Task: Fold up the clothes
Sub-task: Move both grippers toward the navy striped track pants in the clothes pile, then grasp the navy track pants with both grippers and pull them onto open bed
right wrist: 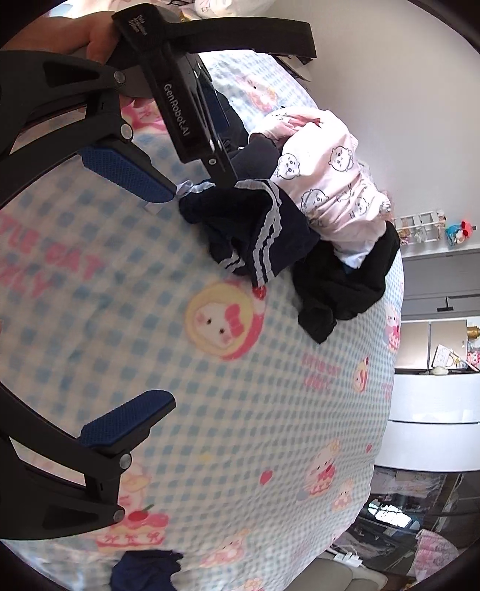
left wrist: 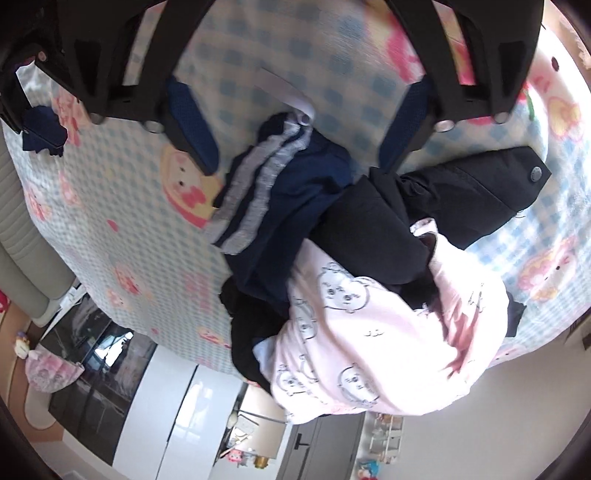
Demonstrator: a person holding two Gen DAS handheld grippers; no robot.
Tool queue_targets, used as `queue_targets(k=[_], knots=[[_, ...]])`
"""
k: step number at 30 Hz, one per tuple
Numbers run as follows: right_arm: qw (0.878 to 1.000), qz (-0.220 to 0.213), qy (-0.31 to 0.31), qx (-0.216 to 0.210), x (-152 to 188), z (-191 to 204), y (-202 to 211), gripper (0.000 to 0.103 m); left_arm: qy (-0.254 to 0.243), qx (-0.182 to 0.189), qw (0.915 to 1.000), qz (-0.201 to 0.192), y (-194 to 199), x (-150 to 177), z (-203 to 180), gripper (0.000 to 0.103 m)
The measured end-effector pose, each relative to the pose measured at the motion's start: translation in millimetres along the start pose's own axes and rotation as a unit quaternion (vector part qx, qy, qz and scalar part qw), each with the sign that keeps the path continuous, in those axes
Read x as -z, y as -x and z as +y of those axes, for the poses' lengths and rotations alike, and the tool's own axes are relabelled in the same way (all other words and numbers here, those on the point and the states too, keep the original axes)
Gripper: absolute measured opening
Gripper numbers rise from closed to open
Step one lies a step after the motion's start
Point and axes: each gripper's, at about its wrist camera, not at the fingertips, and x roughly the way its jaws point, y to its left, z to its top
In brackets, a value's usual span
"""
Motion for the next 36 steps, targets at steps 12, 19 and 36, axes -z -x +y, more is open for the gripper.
queue_targets(k=[12, 19, 36], knots=[[0.993, 0.062, 0.031, -0.093, -21.5, 66.3, -124.7, 0.093, 0.142, 0.021, 0.9889, 0.037, -41.6, 11.8, 80.9, 0.044], [0.991, 0.079, -0.014, -0.110, -33.1, 46.0, -134.9, 0.010, 0.106, 0.060, 0.9915, 0.045, -47.8, 13.6, 53.1, 0.054], [0.989, -0.034, -0.136, -0.040, 99.9, -71.0, 92.8, 0.008, -0.074, 0.338, 0.9134, 0.214, -38.4, 111.8, -175.0, 0.081]])
